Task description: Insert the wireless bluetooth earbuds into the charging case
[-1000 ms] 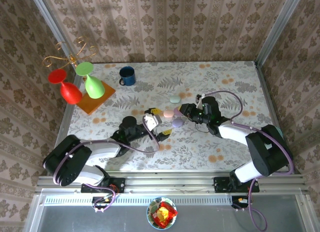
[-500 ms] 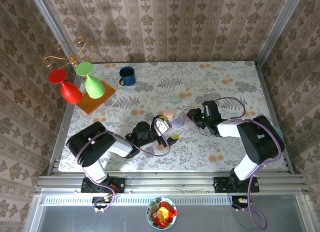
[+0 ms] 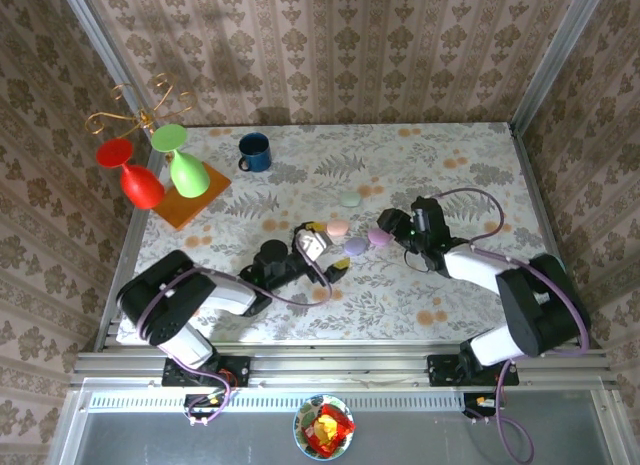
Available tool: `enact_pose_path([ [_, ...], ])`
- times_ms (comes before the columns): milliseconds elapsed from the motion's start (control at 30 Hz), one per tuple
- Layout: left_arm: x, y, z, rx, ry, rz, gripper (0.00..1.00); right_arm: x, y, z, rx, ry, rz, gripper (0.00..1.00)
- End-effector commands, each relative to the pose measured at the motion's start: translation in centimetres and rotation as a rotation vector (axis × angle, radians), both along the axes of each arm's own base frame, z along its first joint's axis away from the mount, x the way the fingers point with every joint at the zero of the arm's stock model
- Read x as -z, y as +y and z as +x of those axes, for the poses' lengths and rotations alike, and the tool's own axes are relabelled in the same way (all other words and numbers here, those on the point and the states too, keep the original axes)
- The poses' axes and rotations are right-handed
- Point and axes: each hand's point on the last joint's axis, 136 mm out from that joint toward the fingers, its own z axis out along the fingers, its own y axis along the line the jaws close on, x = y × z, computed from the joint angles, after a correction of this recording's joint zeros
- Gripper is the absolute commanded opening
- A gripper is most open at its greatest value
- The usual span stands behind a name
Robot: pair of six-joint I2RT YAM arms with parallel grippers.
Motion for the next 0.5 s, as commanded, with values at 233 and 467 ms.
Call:
enact_pose_path([
  [233,-3.0,7.1,1.0,-0.127,-0.021,0.127,1.0,-8.5,-6.7,-2.6,0.043,-0.276,-0.467,0.81],
  [467,-4.3,16.7,4.2,-0.463,-0.023,0.12,1.0,-10.2,-11.2,-3.5,0.125,-0.344,-0.787,0.91],
])
